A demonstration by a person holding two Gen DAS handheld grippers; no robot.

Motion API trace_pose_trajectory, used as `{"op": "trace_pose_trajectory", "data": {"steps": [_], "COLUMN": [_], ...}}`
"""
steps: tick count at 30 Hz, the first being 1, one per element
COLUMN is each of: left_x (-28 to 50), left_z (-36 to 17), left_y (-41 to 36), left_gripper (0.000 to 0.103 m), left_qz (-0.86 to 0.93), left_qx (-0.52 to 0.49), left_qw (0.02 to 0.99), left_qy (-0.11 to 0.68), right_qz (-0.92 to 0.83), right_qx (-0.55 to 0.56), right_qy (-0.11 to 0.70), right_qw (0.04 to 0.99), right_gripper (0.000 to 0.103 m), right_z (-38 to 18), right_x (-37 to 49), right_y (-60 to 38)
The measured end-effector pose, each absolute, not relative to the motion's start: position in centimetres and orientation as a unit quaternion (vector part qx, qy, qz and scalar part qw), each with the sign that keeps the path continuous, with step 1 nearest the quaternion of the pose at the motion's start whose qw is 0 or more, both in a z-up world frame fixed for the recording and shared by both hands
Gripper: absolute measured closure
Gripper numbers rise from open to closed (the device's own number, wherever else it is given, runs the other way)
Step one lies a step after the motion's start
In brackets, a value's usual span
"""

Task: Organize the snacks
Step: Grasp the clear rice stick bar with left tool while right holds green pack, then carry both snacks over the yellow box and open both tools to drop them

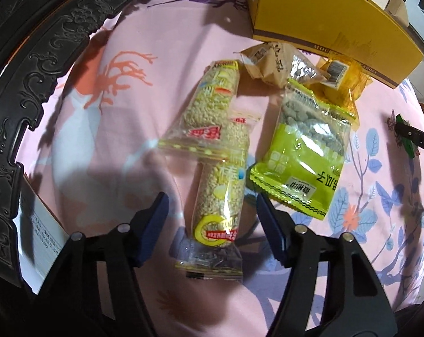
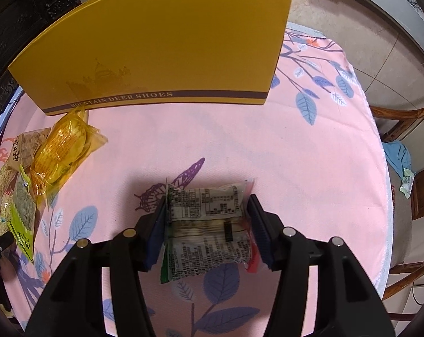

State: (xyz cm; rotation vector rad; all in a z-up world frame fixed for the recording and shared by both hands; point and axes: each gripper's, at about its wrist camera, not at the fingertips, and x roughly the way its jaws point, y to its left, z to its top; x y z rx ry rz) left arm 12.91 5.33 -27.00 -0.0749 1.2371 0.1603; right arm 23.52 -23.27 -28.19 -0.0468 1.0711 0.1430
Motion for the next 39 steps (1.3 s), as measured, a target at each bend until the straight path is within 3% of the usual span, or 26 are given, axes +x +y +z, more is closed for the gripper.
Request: {"op": "trace_pose_trajectory", "data": {"steps": [6,8,23,39], "left_x": [12.7,12.4,9.7,9.5], "left_z": [-27.0,-26.7,-23.1,-17.8], "left_y": [5.1,4.7,3.9,2.4], "left_gripper": [0.07,0.072,0.073,0.073], "left_qz": [0.072,0.06,0.032,-0.006], "left_qx": [-0.034,-0.026,-0.036,-0.03], "left_qw": [0.816,0.817,0.839,0.873], "left_qy": [0.573,0.573,0.542,0.486], "right_qz": [0.069,0.067,0.083,0.131], "right_qx": [-0.027,-0.025,0.003,0.04], "right_qy": [0.509,0.511,0.515,0.477], "right_qw": [0.857,0.857,0.853,0.868], "right_gripper": [0.047,0.047,0.05,0.05], "right_z": [-28.2,-28.2,-27.1,-21.9], "right_x": [23.2,23.1,19.8,18.2], "right_y": [-23.1,-23.0,-23.5,-21.2]}}
